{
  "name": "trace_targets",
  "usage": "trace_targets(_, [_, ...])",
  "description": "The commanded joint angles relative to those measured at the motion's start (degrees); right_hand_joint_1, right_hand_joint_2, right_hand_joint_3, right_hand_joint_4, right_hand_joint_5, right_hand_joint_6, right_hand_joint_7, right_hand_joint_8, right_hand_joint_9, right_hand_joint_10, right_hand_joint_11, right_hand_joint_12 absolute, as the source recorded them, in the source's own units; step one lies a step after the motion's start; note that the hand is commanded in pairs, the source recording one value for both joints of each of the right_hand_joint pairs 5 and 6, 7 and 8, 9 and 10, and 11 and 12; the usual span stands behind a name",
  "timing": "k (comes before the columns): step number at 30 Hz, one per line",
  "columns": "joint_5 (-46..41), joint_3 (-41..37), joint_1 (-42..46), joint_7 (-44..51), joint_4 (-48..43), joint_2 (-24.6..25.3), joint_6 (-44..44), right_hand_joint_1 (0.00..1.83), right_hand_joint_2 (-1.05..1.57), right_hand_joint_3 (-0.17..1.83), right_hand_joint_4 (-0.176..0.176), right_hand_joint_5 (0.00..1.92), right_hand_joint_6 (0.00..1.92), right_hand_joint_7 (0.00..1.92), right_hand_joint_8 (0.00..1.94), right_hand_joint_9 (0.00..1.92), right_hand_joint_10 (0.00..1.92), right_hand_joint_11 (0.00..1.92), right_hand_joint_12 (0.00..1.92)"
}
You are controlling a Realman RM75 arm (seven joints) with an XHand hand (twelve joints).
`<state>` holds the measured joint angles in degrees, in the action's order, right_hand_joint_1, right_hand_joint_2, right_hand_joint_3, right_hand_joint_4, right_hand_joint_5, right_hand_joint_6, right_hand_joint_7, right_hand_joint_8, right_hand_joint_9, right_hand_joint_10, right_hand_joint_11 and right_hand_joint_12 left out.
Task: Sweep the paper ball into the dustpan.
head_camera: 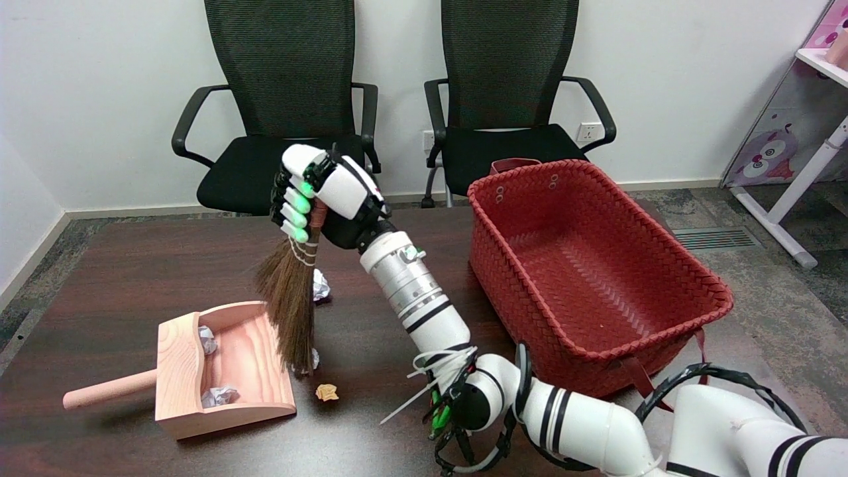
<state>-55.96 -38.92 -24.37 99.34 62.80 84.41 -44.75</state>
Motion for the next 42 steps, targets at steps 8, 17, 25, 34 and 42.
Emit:
trace_targets(8, [14.69, 1.80, -12.06, 1.64, 5.28, -11.20, 16.46, 0.73, 1.02, 1.46, 0.025, 1.92, 1.92, 1.92, 1.92, 1.92, 1.92, 1.92, 1.92])
trace_targets(17, [20.17, 4.57, -20.30, 2.26, 2.70, -11.50, 21.28, 0.74, 1.06, 1.51, 0.026, 1.92, 1.92, 1.92, 1.92, 1.92, 1.92, 1.92, 1.92])
trace_targets(25, [24.06, 8.20, -25.94, 2.26, -3.70, -8.85, 21.15, 0.76, 1.03, 1.54, 0.025, 1.92, 1.92, 1.92, 1.92, 1.92, 1.92, 1.92, 1.92])
trace_targets(34, [24.06, 13.28, -30.62, 2.26, -13.82, -5.48, 18.86, 0.78, 0.77, 1.67, 0.020, 1.92, 1.92, 1.92, 1.92, 1.92, 1.92, 1.92, 1.92])
trace_targets(42, [25.32, 19.65, -33.17, 1.94, -19.68, -3.41, 18.15, 0.77, 0.69, 1.62, 0.017, 1.92, 1.92, 1.92, 1.92, 1.92, 1.92, 1.92, 1.92])
